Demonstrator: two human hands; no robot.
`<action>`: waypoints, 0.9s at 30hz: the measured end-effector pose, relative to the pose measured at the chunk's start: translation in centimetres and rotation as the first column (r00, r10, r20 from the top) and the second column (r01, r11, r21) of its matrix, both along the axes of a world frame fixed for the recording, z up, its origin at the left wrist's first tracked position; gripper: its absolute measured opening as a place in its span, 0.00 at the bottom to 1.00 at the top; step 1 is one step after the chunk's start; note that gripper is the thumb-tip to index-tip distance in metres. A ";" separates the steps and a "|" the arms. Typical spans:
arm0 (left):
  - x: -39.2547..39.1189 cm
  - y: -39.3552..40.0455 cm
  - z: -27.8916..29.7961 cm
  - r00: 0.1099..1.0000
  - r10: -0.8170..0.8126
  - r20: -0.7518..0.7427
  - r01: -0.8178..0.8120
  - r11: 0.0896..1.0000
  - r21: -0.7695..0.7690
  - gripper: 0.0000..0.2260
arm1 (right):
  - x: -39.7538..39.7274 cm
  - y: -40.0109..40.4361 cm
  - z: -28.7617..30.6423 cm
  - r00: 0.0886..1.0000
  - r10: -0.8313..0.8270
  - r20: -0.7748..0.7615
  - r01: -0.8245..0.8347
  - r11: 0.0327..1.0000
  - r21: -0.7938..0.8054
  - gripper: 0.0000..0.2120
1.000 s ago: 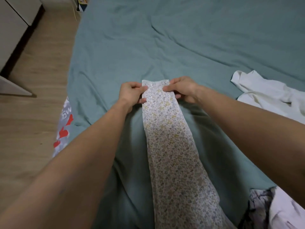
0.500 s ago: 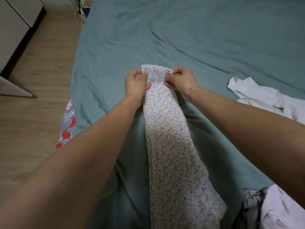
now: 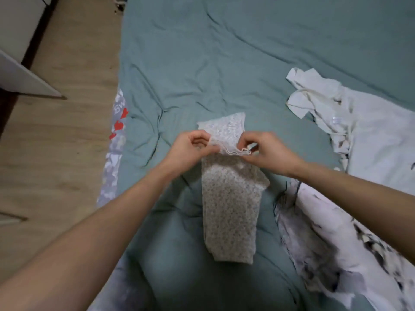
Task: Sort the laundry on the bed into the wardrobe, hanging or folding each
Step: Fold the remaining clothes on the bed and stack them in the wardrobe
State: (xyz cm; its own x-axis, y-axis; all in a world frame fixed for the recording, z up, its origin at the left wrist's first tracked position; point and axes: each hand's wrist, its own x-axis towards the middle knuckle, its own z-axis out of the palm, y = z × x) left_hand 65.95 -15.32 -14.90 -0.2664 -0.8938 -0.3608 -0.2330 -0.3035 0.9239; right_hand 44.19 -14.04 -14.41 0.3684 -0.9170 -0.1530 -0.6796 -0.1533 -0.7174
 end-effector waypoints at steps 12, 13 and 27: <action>0.5 16.6 -6.3 0.413 -0.314 0.855 0.728 0.678 -0.102 0.09 | 1.6 15.0 -6.6 0.866 0.377 -0.328 -0.360 0.926 0.113 0.07; 0.5 17.7 -6.7 0.409 -0.317 0.856 0.746 0.657 -0.113 0.08 | 1.6 15.9 -6.9 0.862 0.385 -0.330 -0.372 0.922 0.105 0.07; 0.6 23.7 -10.8 0.281 -0.391 0.876 0.720 0.689 0.077 0.14 | 0.0 20.7 -11.6 0.742 0.520 -0.423 -0.547 0.834 0.066 0.14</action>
